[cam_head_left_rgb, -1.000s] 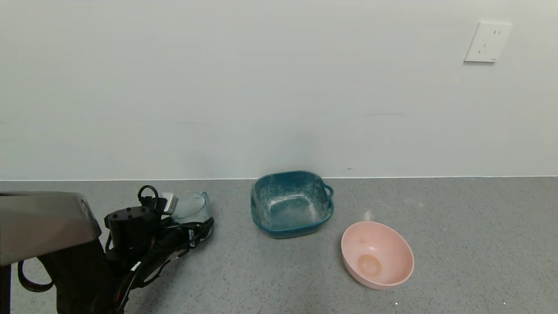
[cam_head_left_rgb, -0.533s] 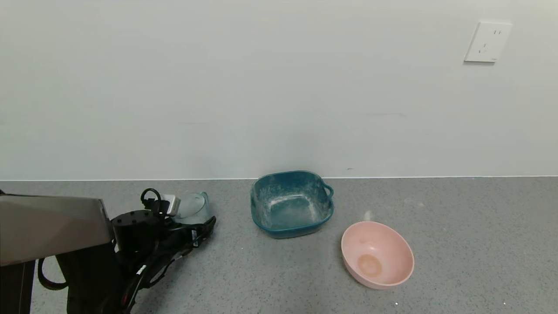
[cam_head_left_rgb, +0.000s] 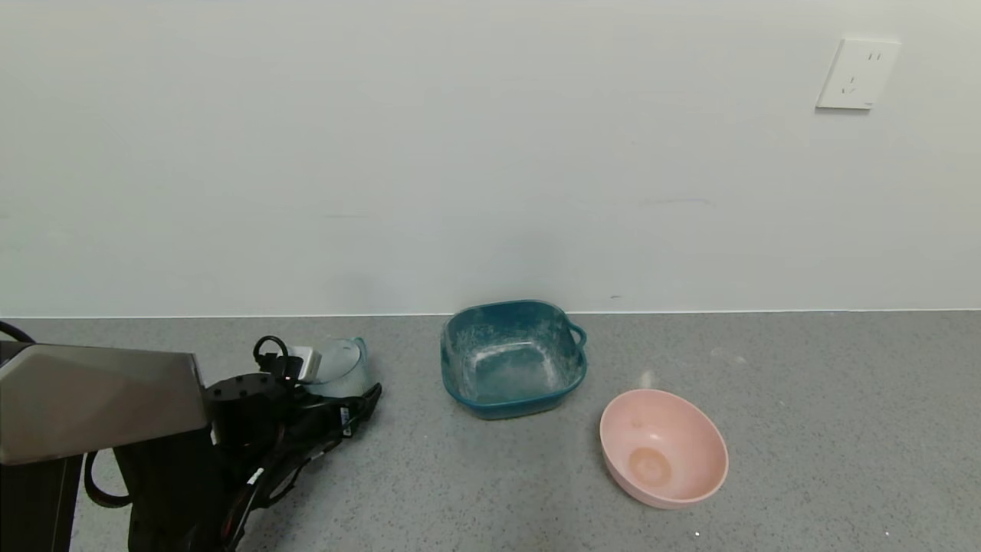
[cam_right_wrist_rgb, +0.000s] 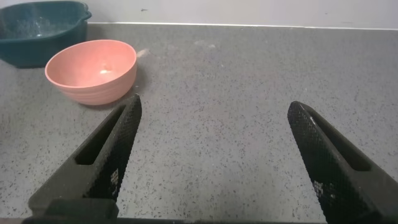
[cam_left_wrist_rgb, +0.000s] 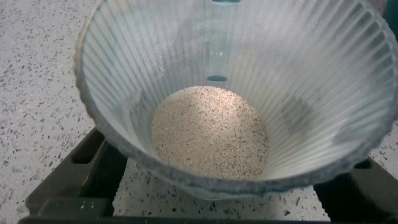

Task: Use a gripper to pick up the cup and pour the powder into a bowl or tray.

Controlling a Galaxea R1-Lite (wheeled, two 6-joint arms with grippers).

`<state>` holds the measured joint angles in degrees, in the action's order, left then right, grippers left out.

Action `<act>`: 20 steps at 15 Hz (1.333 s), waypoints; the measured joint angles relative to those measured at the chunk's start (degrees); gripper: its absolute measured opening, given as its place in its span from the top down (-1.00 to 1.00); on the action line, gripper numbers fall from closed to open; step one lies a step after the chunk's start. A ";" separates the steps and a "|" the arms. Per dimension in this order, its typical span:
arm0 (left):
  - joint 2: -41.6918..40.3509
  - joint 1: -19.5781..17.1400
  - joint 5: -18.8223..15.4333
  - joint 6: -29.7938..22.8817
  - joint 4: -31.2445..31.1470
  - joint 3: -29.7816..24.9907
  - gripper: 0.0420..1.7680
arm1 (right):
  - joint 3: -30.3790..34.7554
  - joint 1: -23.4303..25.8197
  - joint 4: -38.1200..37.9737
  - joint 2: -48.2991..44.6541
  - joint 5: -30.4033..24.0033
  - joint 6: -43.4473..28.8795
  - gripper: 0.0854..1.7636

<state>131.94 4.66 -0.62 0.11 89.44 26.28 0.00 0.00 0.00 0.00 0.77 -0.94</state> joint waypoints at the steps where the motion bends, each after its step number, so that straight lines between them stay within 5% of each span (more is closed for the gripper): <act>1: 0.04 0.02 0.00 0.02 0.00 0.17 -0.94 | 0.00 0.00 0.00 0.00 0.00 -0.02 -0.94; 6: 0.17 0.16 0.24 0.07 0.00 1.28 -0.94 | 0.00 0.00 0.00 0.00 0.02 -0.02 -0.94; 9: 0.23 0.18 0.16 0.07 -0.04 1.37 -0.53 | 0.00 0.00 0.00 0.00 0.02 0.00 -0.94; 20: -0.77 0.22 0.22 0.07 -0.35 1.39 -0.50 | 0.00 0.00 0.00 0.00 0.02 -0.02 -0.94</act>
<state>131.17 4.88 -0.40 0.18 89.09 27.67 0.00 0.00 0.00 0.00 0.79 -0.96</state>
